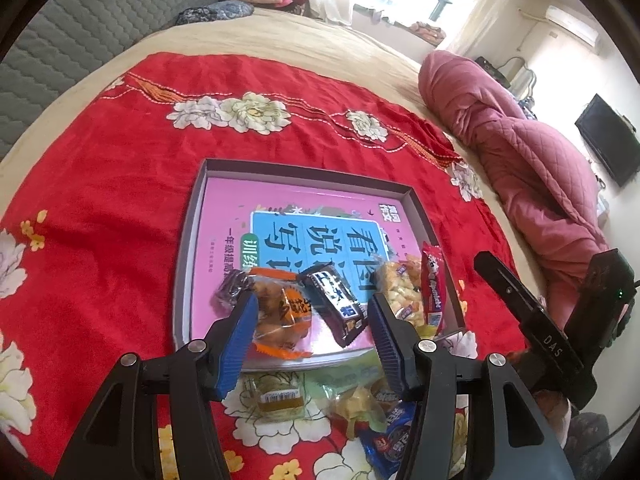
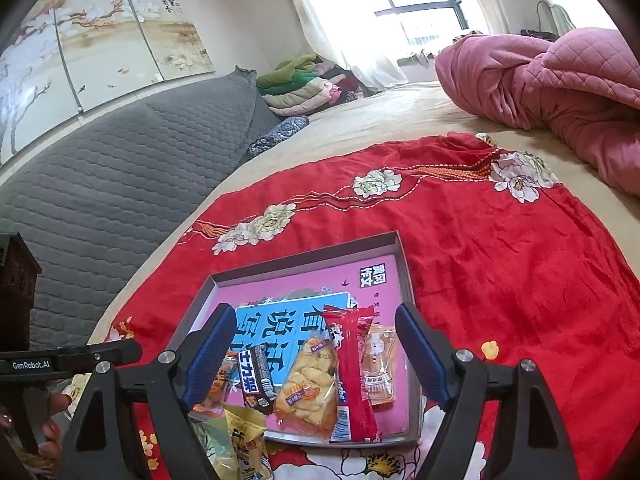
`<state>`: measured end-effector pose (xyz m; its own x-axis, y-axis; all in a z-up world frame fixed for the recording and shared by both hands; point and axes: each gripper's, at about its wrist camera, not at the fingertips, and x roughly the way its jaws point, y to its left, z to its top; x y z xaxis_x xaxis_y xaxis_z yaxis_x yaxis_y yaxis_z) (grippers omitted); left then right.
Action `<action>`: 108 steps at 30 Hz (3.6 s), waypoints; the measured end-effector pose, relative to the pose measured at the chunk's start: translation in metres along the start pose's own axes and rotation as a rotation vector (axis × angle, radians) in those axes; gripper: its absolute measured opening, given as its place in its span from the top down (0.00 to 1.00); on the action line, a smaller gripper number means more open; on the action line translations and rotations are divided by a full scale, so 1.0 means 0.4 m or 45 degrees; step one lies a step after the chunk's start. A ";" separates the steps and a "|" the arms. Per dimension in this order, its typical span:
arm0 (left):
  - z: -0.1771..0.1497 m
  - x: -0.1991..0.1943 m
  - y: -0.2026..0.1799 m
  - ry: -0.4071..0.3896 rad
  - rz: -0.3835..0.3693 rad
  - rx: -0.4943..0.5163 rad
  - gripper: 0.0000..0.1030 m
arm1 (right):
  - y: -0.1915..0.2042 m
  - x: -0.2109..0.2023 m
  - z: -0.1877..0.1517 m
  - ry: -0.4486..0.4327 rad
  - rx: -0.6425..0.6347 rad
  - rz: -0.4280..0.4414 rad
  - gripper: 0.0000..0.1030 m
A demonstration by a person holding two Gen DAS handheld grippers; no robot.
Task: Organize snacks
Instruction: 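Withdraw both open tools from the tray, then move both tools toward the blue Oreo pack and remaining snacks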
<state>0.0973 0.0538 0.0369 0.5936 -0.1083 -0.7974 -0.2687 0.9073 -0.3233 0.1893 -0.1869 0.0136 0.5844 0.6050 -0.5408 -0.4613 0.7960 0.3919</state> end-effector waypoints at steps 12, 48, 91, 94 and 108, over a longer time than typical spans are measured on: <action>-0.022 -0.017 0.020 0.011 0.034 0.001 0.43 | 0.011 -0.025 0.001 -0.029 -0.006 0.011 0.16; -0.119 -0.021 0.013 0.111 0.043 0.051 0.43 | 0.048 -0.120 -0.090 0.016 -0.042 -0.033 0.14; -0.204 0.057 0.035 0.277 0.035 0.040 0.43 | 0.172 -0.056 -0.291 0.506 -0.331 -0.074 0.07; -0.206 0.060 0.037 0.281 0.033 0.037 0.43 | 0.176 -0.044 -0.303 0.538 -0.349 -0.086 0.07; -0.210 0.101 0.040 0.314 0.070 0.019 0.43 | 0.179 -0.001 -0.351 0.649 -0.403 -0.149 0.07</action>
<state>0.0531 0.0297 -0.0432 0.3750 -0.1523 -0.9144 -0.2832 0.9205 -0.2694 0.0624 -0.1329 -0.0626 0.2867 0.3655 -0.8856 -0.6350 0.7646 0.1100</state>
